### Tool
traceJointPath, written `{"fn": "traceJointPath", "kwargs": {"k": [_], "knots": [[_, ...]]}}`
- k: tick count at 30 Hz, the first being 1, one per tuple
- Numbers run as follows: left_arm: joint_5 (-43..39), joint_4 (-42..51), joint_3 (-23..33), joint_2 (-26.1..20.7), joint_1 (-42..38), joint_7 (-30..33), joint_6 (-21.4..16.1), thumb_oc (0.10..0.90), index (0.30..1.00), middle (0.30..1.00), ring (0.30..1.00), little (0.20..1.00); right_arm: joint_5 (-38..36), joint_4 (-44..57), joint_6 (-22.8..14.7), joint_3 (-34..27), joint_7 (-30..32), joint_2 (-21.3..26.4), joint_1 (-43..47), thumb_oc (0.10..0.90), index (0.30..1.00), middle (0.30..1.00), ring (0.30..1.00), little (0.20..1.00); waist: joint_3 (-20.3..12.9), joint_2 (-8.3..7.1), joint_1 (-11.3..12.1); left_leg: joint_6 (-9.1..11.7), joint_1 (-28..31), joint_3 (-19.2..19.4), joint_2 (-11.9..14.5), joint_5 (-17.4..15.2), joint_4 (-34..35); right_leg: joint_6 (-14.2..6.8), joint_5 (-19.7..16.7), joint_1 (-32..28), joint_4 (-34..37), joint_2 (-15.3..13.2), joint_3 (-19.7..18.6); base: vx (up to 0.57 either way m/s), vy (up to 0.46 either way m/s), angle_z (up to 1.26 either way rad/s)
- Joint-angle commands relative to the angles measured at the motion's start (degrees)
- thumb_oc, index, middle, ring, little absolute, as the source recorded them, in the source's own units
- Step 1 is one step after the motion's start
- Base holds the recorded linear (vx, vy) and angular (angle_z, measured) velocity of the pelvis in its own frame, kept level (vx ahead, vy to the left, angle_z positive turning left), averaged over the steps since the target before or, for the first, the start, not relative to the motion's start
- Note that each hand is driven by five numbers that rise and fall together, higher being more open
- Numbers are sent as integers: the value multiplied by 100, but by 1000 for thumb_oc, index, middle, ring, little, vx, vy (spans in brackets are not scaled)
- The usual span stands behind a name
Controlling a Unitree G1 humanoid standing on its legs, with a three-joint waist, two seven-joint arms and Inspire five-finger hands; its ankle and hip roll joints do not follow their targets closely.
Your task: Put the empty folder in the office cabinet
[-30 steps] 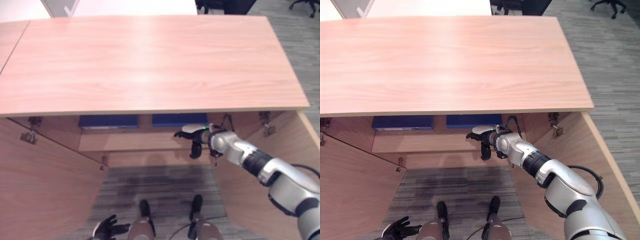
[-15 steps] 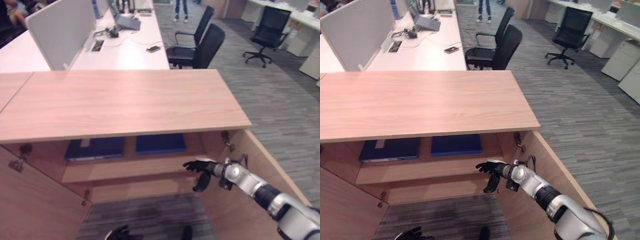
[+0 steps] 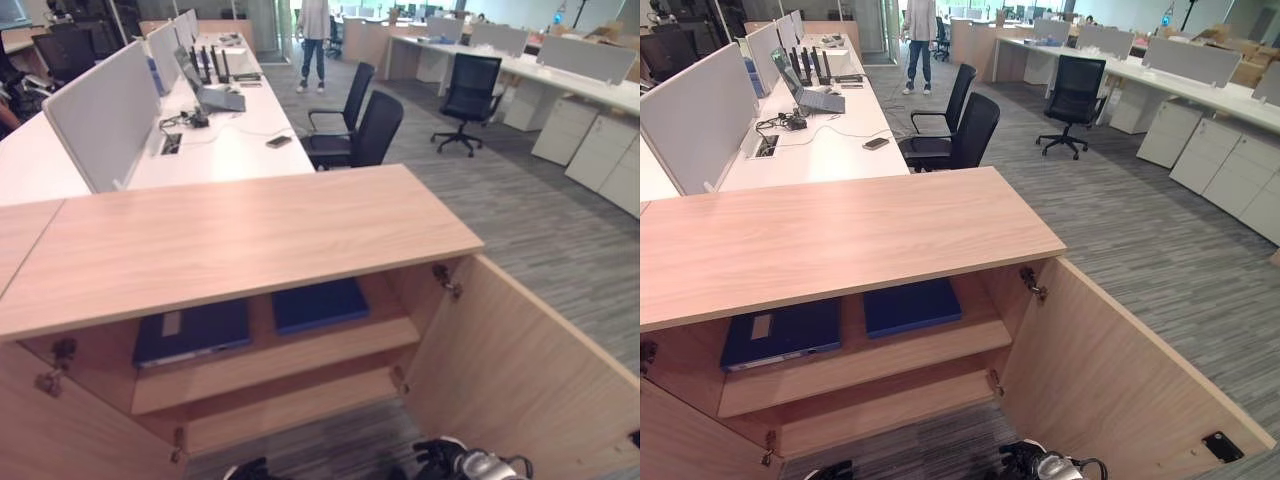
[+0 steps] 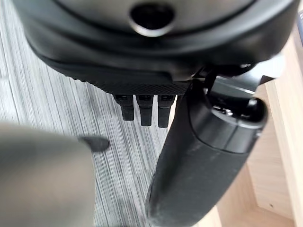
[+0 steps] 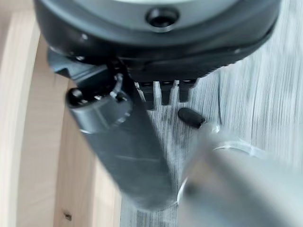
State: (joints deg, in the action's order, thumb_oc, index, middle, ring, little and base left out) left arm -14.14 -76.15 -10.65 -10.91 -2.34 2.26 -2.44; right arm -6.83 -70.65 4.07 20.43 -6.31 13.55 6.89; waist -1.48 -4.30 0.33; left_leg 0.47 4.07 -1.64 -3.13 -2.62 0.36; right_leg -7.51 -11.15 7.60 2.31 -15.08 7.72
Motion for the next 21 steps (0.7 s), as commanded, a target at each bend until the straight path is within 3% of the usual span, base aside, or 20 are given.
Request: {"fn": "traceJointPath", "kwargs": {"k": [1,5,6,10,17,21], "knots": [[514,-258,89,38,-80,118,-36,800,900,900,900,900,-252,-8,-154,-129,108,148,679,800,900,900,900,900,626,196,87,-44,-210,85,-106,-502,-281,-433,229,227,-86,103,432,-201,170,-29],[638,-293,169,-34,-50,140,-18,800,900,900,900,900,-592,78,-233,-382,151,146,407,800,900,900,900,900,681,314,51,-120,-293,374,-44,-391,-254,-272,602,95,-593,39,662,-157,102,-70],[744,-329,230,-105,31,142,-6,800,900,900,900,900,-815,95,-328,-597,161,150,175,800,900,900,900,900,598,346,33,-157,-289,550,27,-320,-132,-214,828,-136,-937,12,642,-106,64,-85],[827,-411,319,-192,105,156,-18,800,900,900,900,900,-1019,-7,-387,-892,166,176,-72,800,900,900,900,900,397,345,-9,-158,-280,758,92,-236,39,-201,985,-336,-1160,36,414,-38,-3,-70],[648,-468,595,-196,164,170,-79,800,900,900,900,900,-1753,-7,-568,-1586,455,323,-262,800,900,900,900,900,116,196,-191,-87,-240,1268,161,-93,357,-349,814,-584,-80,341,100,-13,-113,-57],[575,-414,600,-107,183,166,-129,800,900,900,900,900,-2066,84,-672,-2010,626,585,-423,800,900,900,900,900,45,172,-338,5,-185,1266,288,-25,443,-288,865,-696,79,504,66,14,-148,-32]]}}
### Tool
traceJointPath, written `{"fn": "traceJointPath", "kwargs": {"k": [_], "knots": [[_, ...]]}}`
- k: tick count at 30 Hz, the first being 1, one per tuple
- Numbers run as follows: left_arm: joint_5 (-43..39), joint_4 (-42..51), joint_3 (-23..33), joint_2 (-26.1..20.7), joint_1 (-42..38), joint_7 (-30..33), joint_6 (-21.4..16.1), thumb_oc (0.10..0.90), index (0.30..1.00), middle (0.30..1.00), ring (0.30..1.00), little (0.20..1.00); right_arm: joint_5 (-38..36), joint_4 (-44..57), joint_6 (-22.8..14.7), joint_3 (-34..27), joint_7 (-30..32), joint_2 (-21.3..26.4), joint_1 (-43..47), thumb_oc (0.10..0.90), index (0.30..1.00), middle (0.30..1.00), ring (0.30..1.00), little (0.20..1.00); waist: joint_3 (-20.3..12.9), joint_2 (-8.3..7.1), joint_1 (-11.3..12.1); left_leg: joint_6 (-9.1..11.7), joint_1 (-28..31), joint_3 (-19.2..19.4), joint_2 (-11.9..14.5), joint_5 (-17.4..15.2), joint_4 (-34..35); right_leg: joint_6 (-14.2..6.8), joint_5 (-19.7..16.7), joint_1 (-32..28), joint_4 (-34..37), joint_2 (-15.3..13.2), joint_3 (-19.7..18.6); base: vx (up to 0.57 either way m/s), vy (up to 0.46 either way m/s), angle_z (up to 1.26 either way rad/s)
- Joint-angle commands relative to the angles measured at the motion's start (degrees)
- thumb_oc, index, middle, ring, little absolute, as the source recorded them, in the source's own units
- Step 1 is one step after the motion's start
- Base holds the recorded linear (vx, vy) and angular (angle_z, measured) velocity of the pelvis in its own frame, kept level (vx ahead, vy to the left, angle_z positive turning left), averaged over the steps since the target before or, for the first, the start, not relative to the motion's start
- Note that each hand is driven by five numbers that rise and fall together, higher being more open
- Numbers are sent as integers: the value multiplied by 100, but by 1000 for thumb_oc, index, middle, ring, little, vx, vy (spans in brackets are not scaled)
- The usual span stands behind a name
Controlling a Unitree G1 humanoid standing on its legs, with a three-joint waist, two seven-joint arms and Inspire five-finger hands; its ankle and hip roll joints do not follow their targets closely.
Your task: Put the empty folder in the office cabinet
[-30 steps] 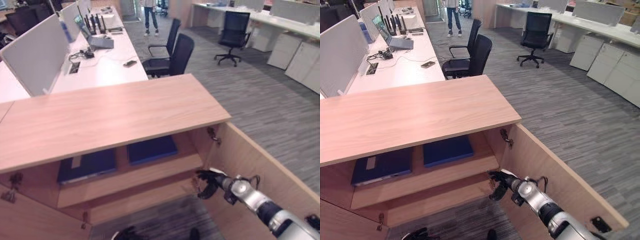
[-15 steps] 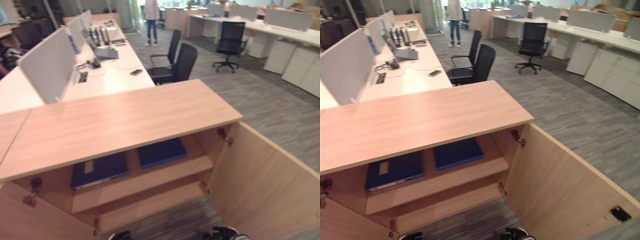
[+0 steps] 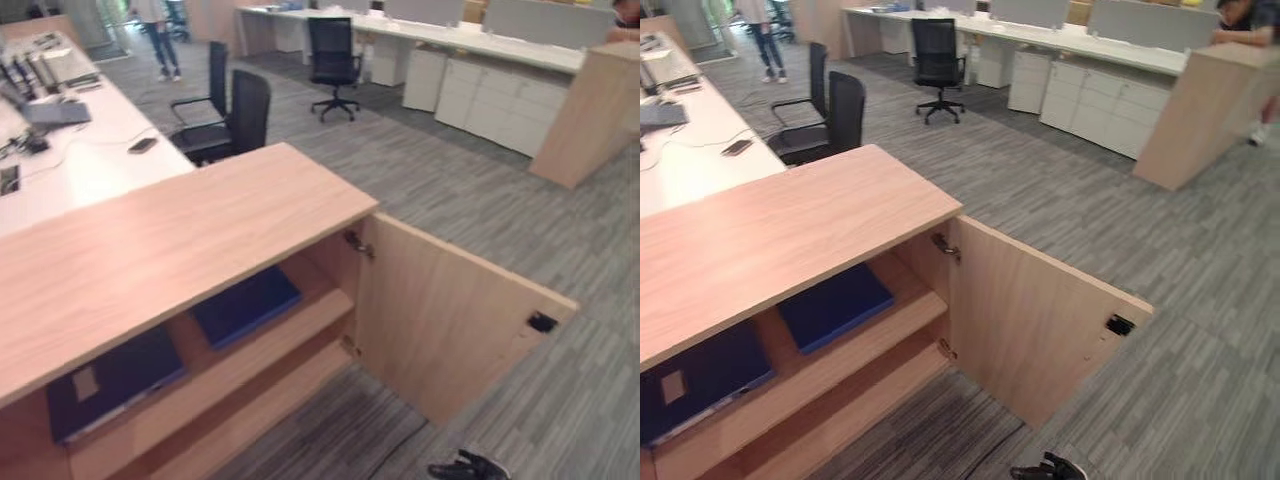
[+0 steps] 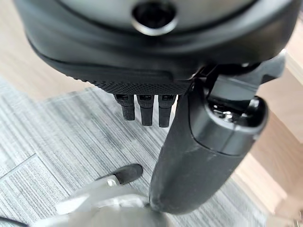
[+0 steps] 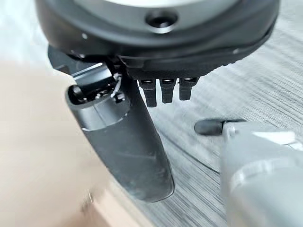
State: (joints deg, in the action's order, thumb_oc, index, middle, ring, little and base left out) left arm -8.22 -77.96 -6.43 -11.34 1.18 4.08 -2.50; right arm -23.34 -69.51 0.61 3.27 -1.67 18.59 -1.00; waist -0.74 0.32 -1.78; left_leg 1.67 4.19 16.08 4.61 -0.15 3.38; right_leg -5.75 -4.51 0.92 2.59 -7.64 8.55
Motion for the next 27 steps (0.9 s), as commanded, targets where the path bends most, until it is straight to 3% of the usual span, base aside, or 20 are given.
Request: {"fn": "traceJointPath", "kwargs": {"k": [1,7,12,21,27], "knots": [[-46,-212,164,-52,-171,-15,-133,800,900,900,900,900,-457,46,-356,-369,217,166,367,800,900,900,900,900,-40,-291,-153,-98,-198,-514,-469,-259,146,-450,211,-42,58,-215,-10,10,-119,0],[-46,-214,170,-61,-140,8,-137,800,900,900,900,900,-422,718,-529,-805,590,797,491,800,900,900,900,900,-92,-283,-214,-18,-178,-533,-367,-215,155,-389,260,-87,117,-101,-17,6,-88,1],[3,-288,314,-113,-72,42,-71,800,900,900,900,900,-30,2178,-696,-1029,888,1544,752,800,900,900,900,900,-133,-272,-195,42,-144,-549,-296,-183,162,-344,285,-158,190,-17,-2,5,-57,0],[129,-306,384,-149,-3,38,7,800,900,900,900,900,227,4133,-1023,-990,897,2029,1222,800,900,900,900,900,-212,-283,-101,98,-143,-576,-240,-137,162,-287,321,-226,241,50,17,-3,-20,0],[180,-311,291,-154,11,32,1,800,900,900,900,900,-61,4398,-1212,-815,860,2107,1709,800,900,900,900,900,-271,-295,-6,120,-144,-635,-230,-133,162,-270,341,-246,241,69,55,0,-1,1]]}}
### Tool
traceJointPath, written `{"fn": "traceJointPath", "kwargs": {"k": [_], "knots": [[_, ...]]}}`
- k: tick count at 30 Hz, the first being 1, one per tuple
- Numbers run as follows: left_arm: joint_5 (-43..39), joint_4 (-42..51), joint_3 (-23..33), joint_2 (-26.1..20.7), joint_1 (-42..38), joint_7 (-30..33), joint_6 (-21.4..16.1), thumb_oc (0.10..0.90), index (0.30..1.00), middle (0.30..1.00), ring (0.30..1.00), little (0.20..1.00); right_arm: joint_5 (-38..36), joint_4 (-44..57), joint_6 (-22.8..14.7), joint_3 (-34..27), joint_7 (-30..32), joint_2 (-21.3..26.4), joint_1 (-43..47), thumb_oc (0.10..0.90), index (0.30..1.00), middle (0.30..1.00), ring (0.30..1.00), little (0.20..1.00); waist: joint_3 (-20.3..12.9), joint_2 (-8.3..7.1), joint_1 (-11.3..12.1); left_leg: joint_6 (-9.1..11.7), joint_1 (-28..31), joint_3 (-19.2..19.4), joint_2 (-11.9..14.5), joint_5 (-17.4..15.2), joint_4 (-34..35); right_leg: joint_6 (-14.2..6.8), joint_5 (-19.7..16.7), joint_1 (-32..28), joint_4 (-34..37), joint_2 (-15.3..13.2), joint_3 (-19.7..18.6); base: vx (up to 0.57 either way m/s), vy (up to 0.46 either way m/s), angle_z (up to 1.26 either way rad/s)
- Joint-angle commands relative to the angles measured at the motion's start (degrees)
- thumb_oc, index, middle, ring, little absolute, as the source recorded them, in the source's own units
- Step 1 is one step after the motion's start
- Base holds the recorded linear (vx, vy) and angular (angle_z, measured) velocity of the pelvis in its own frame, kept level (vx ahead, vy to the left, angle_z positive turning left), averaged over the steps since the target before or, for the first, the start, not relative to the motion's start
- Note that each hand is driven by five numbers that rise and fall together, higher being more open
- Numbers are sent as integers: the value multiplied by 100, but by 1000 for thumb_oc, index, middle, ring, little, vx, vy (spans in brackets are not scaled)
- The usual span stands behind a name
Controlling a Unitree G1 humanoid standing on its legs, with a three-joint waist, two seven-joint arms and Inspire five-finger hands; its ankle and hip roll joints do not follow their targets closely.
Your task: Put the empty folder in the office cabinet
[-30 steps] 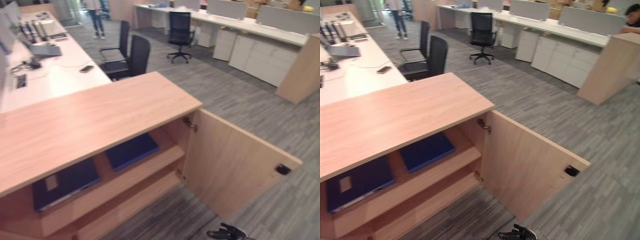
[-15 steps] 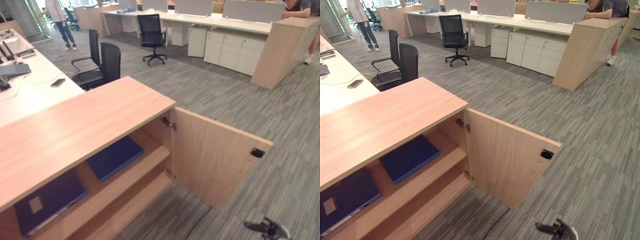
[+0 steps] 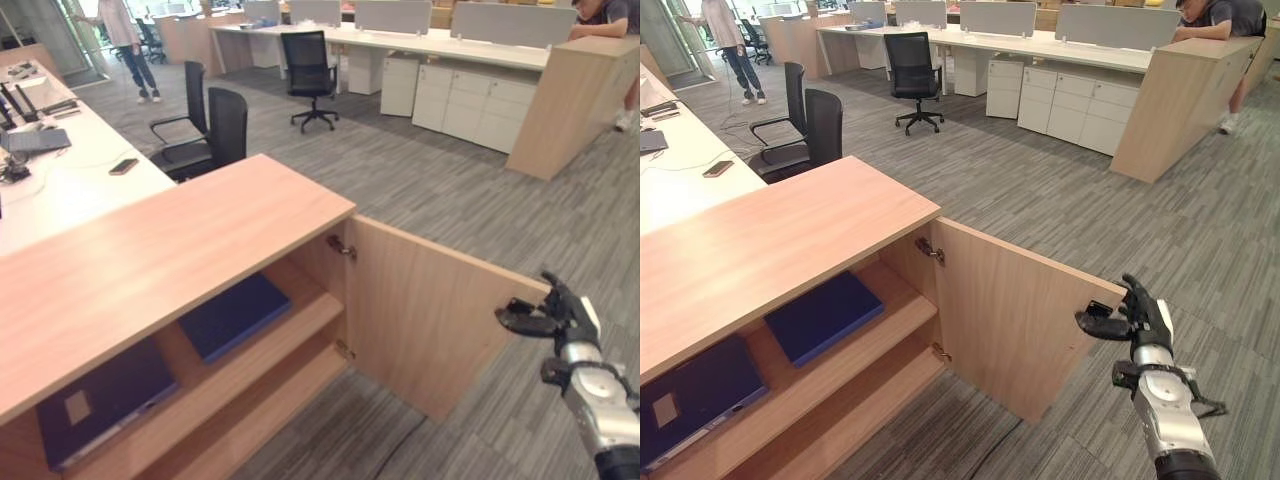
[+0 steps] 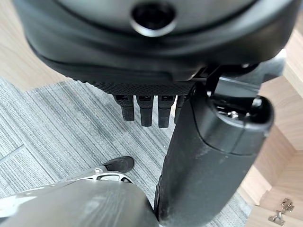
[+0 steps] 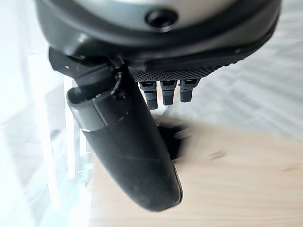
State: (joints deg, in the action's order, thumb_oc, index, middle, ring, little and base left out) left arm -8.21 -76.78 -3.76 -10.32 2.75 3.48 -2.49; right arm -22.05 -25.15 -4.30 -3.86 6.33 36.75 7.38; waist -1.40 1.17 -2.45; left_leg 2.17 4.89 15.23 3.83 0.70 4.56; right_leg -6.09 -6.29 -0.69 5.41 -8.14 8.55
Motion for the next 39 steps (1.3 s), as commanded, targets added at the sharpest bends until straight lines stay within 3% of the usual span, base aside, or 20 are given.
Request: {"fn": "traceJointPath", "kwargs": {"k": [1,4,5,7,8,13,19,22,25,32,39], "knots": [[173,-436,20,-265,-142,95,1,800,900,900,900,900,-295,-1,-744,-38,-3,304,951,800,900,900,900,900,-211,-381,74,74,-212,-544,-149,-216,44,-235,518,-85,-41,121,62,0,0,0],[142,-441,16,-266,-119,59,-6,800,900,900,900,900,-806,231,-753,202,-449,323,1095,800,900,900,900,900,-224,-388,105,82,-215,-548,-144,-213,44,-234,519,-86,-41,120,68,0,0,0],[142,-467,10,-275,-77,-2,6,800,900,900,900,900,-1330,451,-742,366,-856,344,1135,800,900,900,900,900,-236,-391,113,93,-213,-540,-142,-211,44,-235,522,-85,-41,123,65,0,0,0],[133,-479,10,-270,-66,-34,7,800,900,900,900,900,-1513,489,-740,410,-957,348,1152,800,900,900,900,900,-241,-392,115,97,-210,-534,-141,-214,44,-235,523,-82,-41,122,66,3,5,-2],[128,-494,-3,-255,-14,-106,23,800,900,900,900,900,-2125,753,-688,562,-1356,215,1179,800,900,900,900,900,-252,-396,130,102,-202,-527,-140,-218,44,-231,521,-84,-41,119,64,0,0,0],[142,-491,5,-245,34,-186,41,800,900,900,900,900,-2591,1006,-587,856,-1711,51,1158,800,900,900,900,900,-257,-396,144,110,-194,-521,-142,-214,44,-229,519,-95,-41,122,61,3,7,-2],[310,-368,-83,-128,33,-328,51,800,900,900,900,900,-3448,2022,217,2712,-2643,-943,489,800,900,900,900,900,-227,-377,186,125,-177,-493,-143,-210,44,-212,504,-98,-41,96,45,-6,20,-11],[331,-246,-136,-105,-24,-294,8,800,900,900,900,900,-3379,2459,602,3752,-2981,-1064,323,800,900,900,900,900,-208,-372,195,135,-200,-493,-147,-205,44,-205,502,-66,-41,82,46,-12,26,-27],[330,-167,-239,-60,-150,-167,-60,800,900,900,900,900,-3865,2340,896,4539,-3160,-1617,21,800,900,900,900,900,-148,-364,204,138,-201,-516,-159,-206,44,-200,495,-72,-41,60,70,-20,31,-24],[345,-148,-460,21,-219,-43,-97,800,900,900,900,900,-4267,1795,1052,4928,-3053,-2222,-74,800,900,900,900,900,-120,-356,266,127,-212,-568,-189,-206,44,-201,503,-95,-41,17,109,-8,36,10],[359,-181,-665,33,-315,-24,-147,800,900,900,900,900,-4377,1578,1257,5144,-3210,-2293,-5,800,900,900,900,900,-92,-384,399,102,-288,-722,-266,-202,44,-233,495,-114,-41,-62,262,-8,43,34]]}}
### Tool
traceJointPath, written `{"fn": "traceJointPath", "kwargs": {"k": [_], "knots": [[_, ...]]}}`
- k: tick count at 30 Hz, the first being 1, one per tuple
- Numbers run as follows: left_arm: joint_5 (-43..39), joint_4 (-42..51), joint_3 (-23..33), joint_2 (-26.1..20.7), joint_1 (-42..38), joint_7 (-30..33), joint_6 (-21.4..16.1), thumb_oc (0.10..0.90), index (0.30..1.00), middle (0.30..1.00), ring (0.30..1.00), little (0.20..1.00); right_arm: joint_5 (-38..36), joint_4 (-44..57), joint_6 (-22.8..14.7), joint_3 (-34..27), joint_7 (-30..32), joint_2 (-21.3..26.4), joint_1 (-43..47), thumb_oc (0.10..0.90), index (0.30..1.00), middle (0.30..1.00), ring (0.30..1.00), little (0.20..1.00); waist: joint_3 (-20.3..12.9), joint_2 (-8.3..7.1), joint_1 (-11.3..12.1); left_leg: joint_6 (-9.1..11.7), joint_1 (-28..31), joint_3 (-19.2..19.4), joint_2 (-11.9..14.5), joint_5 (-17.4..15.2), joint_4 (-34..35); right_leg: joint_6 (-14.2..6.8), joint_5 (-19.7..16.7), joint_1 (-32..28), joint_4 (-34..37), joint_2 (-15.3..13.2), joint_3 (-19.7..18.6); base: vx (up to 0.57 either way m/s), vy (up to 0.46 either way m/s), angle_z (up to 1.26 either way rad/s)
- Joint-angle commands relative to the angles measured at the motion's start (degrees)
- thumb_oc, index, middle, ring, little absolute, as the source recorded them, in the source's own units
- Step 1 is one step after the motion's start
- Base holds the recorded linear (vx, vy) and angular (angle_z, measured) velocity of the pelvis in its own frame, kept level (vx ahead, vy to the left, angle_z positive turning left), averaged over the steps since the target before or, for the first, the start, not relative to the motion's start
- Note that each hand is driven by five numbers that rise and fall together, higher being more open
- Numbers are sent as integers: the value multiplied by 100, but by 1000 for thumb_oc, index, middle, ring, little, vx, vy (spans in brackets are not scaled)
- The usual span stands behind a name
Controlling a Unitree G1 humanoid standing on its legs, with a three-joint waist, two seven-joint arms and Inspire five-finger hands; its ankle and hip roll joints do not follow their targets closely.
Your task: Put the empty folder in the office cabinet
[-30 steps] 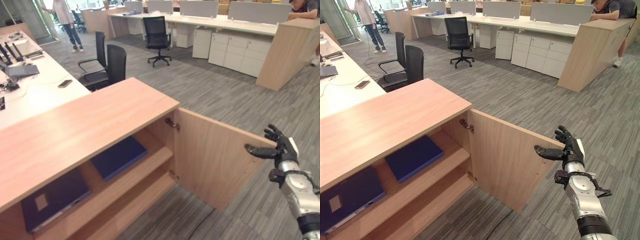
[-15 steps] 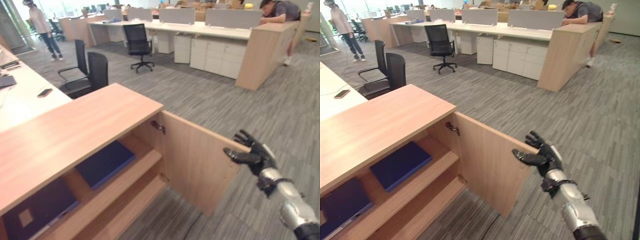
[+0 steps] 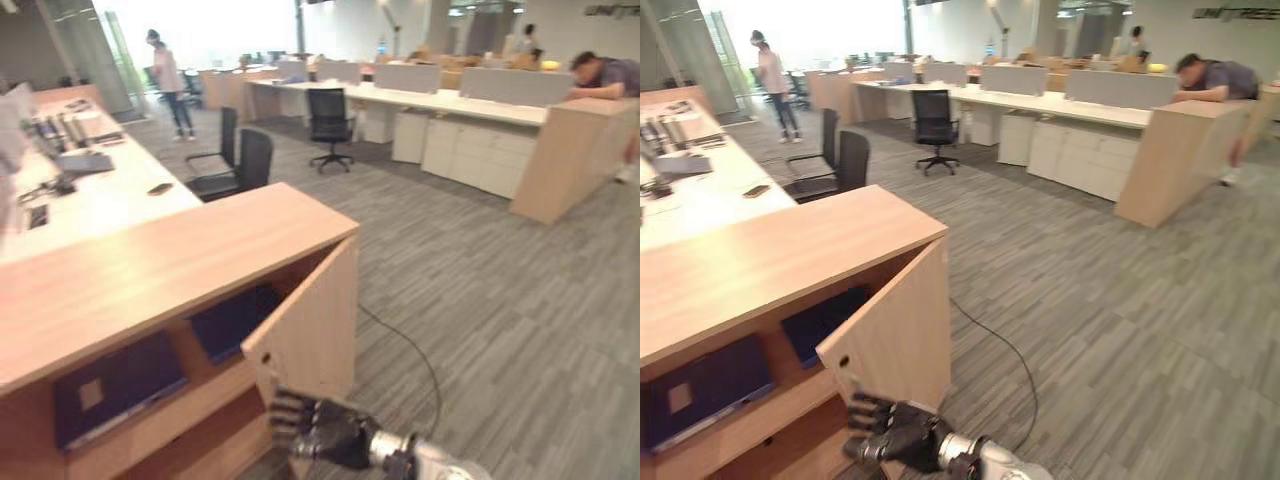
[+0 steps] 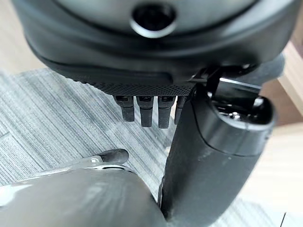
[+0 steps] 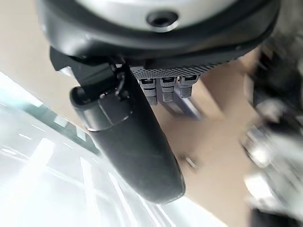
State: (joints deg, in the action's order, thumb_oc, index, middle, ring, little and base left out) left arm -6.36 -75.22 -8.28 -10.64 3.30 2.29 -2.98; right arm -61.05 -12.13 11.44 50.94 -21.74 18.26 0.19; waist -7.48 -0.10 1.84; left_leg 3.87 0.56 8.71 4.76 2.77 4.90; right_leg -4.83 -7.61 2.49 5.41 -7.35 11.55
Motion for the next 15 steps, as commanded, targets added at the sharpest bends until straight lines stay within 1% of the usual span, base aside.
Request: {"fn": "traceJointPath", "kwargs": {"k": [1,7,10,11,12,13,14,15], "knots": [[173,-338,-213,65,-370,94,-98,800,900,900,900,900,-477,276,-316,-336,-404,-443,713,800,900,900,900,900,516,-258,-32,-69,143,-73,-360,-408,10,-360,627,-433,-41,-141,-35,-21,47,7],[114,-337,-305,45,-401,36,-129,800,900,900,900,900,-327,164,-278,-238,-441,-340,728,800,900,900,900,900,563,-280,74,-121,65,-170,-461,-408,10,-416,568,-388,-53,-227,60,-13,47,6],[86,-304,-351,34,-417,-15,-153,800,900,900,900,900,-61,12,-388,-200,-467,-218,813,800,900,900,900,900,598,-264,131,-159,23,-231,-537,-401,10,-451,555,-359,-145,-310,107,-19,90,12],[38,-266,-395,30,-421,-148,-183,800,900,900,900,900,788,-124,-690,-326,-527,150,957,800,900,900,900,900,639,-199,186,-237,1,-376,-654,-402,2,-508,639,-287,-516,-491,216,-15,122,22],[38,-267,-396,32,-421,-149,-183,800,900,900,900,900,792,-124,-692,-327,-529,151,956,800,900,900,900,900,641,-198,183,-239,2,-380,-658,-402,1,-510,649,-282,-532,-496,219,-20,141,28],[29,-254,-430,33,-424,-213,-183,800,900,900,900,900,1049,-208,-685,-408,-532,246,948,800,900,900,900,900,671,-158,186,-269,9,-451,-696,-399,-5,-511,683,-225,-757,-565,237,-8,142,46],[36,-196,-524,32,-417,-363,-177,800,900,900,900,900,1655,-624,-703,-650,-495,355,851,800,900,900,900,900,766,-52,175,-365,86,-704,-805,-406,1,-501,772,-108,-1381,-773,307,8,177,51],[52,-185,-571,19,-419,-413,-161,800,900,900,900,900,1866,-877,-718,-859,-426,321,750,800,900,900,900,900,770,-19,153,-398,97,-874,-860,-385,7,-488,747,-63,-1657,-855,306,35,154,61]]}}
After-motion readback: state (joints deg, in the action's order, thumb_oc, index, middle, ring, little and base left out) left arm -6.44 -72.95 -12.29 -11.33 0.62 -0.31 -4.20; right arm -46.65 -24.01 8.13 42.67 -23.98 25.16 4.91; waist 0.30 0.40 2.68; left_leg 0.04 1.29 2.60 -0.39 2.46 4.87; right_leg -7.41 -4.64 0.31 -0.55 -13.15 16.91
